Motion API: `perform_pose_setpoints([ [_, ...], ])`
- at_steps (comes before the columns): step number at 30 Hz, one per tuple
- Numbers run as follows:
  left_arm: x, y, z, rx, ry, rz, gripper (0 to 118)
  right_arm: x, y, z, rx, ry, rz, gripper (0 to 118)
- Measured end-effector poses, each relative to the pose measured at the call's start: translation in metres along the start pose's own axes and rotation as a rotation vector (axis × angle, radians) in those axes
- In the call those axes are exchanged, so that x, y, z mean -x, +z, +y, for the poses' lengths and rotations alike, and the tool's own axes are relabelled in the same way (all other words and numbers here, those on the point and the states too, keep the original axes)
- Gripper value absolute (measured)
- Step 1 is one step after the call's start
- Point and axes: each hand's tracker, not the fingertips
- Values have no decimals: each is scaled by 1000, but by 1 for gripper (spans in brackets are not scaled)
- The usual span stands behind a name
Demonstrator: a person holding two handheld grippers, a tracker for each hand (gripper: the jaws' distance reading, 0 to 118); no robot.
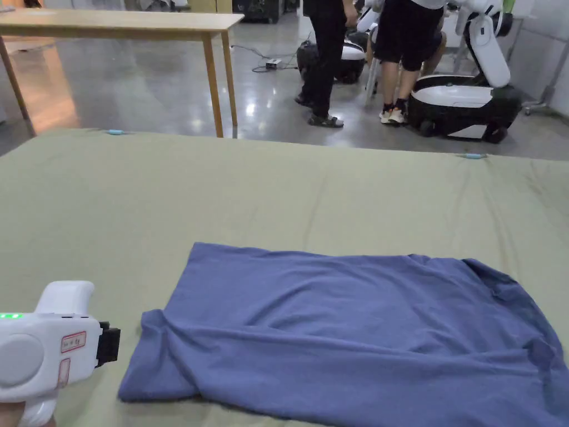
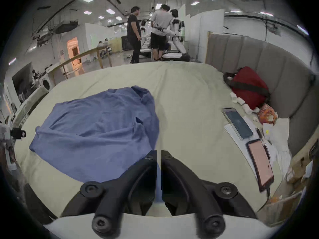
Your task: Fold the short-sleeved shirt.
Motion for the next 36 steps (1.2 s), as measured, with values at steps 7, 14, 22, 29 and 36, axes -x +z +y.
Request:
perform_pose_setpoints([
  [7, -10, 5, -24, 40, 38, -94, 0, -4, 29, -25, 8, 1, 7, 1],
  [14, -18, -32, -28, 87, -2, -16, 114, 1, 28, -37, 42, -6, 42, 1],
  [22, -34, -46, -29, 125, -30, 8, 20, 10, 16, -44, 77, 10, 73, 1],
  [29, -26, -44, -26, 147, 33, -71, 11, 15, -1, -30, 98, 40, 113, 116],
  [36, -38, -39, -25, 152, -22, -55, 11, 20, -51, -18, 161, 98, 123, 111],
])
